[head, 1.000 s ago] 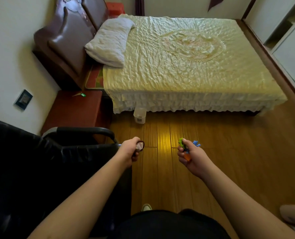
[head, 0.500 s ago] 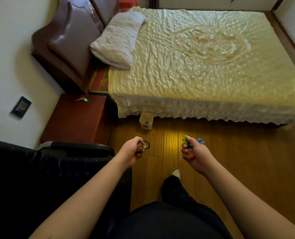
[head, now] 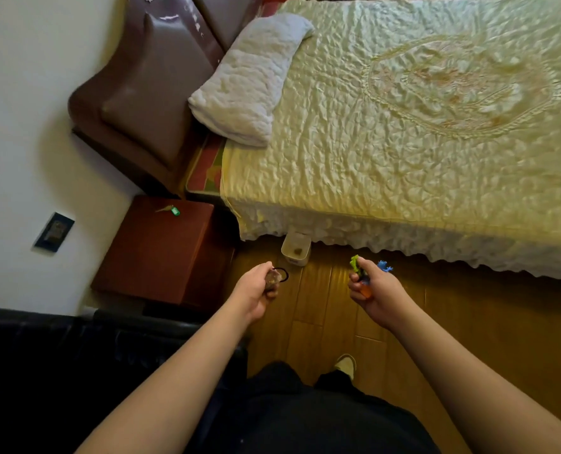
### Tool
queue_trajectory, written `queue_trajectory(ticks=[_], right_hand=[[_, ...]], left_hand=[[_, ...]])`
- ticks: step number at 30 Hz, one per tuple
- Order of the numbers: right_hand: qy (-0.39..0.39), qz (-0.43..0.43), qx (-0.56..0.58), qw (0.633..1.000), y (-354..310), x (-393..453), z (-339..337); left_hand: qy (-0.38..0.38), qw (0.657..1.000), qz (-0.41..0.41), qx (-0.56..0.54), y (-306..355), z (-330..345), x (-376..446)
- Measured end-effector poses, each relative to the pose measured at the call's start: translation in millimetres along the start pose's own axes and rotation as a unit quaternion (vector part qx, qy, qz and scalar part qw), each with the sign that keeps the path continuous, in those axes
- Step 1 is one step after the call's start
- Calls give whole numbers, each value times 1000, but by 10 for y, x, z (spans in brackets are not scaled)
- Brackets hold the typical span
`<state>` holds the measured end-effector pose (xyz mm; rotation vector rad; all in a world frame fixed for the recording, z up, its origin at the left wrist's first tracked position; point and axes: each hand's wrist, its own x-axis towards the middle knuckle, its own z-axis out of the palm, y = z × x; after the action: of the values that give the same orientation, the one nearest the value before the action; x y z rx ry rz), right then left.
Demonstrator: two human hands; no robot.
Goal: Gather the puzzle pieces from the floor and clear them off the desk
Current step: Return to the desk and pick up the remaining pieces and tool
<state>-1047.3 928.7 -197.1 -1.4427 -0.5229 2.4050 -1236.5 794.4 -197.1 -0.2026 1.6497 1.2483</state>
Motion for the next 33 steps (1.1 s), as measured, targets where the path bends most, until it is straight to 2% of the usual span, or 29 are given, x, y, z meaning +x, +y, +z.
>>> queue_trajectory(ticks=[7, 14, 19, 27, 33], right_hand=[[19, 13, 9, 1000, -396, 443, 196], [62, 11, 11, 998, -645, 1014, 529], [57, -4, -34, 998, -730, 1580, 731], [73, -32, -130, 988, -724, 2622, 643], [72, -4, -176, 982, -549, 3605, 312]], left_hand=[[14, 999, 6, 38, 289, 130, 596], [-7, 999, -33, 32, 618, 145, 1427], [-17, 995, -42, 86, 777, 175, 2128], [32, 972, -67, 225, 543, 306, 3353], [41, 968, -80, 233, 70, 410, 4238]])
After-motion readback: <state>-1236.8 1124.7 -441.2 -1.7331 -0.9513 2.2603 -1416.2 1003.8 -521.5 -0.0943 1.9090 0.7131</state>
